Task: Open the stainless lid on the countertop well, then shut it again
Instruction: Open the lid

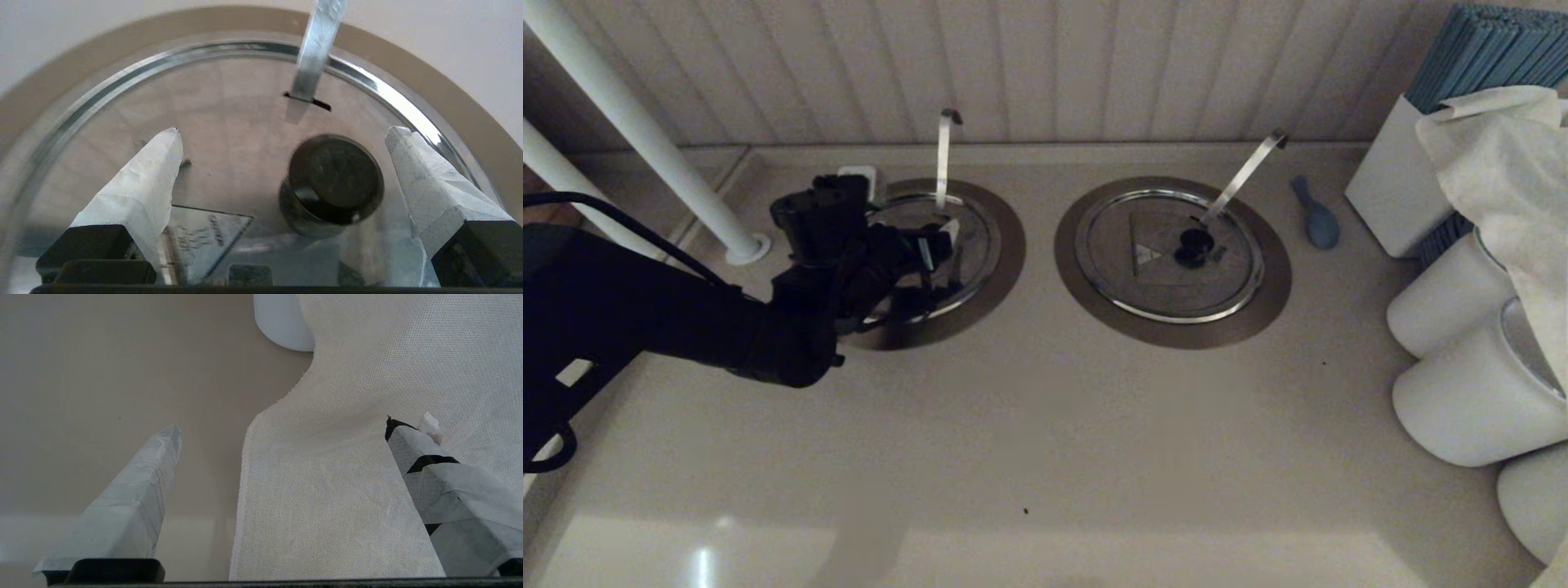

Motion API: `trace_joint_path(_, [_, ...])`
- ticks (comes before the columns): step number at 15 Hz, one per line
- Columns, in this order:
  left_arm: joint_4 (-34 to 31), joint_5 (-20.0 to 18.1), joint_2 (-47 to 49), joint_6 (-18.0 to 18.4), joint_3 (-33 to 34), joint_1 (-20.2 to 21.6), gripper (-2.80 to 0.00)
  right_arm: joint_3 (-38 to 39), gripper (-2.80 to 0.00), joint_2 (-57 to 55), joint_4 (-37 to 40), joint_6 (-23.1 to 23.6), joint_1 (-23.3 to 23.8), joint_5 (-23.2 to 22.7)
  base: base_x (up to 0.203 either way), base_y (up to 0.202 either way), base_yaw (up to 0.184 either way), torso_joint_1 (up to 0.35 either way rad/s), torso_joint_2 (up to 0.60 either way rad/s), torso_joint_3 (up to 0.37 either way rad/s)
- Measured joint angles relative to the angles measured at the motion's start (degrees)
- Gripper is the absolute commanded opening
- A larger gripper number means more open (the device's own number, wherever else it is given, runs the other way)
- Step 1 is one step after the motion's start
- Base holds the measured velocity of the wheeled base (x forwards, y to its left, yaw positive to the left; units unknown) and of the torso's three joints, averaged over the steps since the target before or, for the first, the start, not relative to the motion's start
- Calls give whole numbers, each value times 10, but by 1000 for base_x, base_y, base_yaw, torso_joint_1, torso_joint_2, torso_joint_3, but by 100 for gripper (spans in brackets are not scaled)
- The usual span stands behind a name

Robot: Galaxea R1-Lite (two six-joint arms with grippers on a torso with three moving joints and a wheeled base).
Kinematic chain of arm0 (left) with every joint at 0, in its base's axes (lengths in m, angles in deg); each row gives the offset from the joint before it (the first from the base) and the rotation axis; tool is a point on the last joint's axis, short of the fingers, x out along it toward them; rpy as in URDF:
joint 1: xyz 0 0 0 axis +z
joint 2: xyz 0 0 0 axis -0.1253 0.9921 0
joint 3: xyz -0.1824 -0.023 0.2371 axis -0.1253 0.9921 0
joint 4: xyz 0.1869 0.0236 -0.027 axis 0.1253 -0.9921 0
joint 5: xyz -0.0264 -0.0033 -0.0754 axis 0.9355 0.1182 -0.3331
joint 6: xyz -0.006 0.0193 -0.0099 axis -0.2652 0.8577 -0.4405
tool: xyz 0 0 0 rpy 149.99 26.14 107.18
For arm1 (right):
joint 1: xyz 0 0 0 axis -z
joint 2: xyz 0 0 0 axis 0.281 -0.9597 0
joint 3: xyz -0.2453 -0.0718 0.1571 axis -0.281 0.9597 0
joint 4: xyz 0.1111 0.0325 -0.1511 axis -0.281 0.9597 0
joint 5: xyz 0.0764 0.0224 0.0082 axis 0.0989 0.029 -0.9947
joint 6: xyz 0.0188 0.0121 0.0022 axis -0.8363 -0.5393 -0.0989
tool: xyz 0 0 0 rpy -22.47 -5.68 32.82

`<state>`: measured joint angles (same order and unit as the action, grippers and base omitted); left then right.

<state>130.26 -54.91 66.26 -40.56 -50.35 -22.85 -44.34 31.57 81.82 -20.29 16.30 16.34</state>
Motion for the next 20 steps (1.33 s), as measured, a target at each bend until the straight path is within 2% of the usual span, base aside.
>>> trace_joint_path(6, [2, -1, -3, 3, 9, -1, 0, 0, 0, 0, 0, 0, 0, 0, 0, 0, 0, 0, 0, 0])
trace_joint_path(10, [3, 0, 1, 37, 19, -1, 0, 0, 0, 0, 0, 0, 0, 0, 0, 0, 0, 0, 0, 0])
trace_joint_path(20, [4, 4, 11, 38, 11, 3, 0, 0, 0, 0, 0, 0, 0, 0, 0, 0, 0, 0, 0, 0])
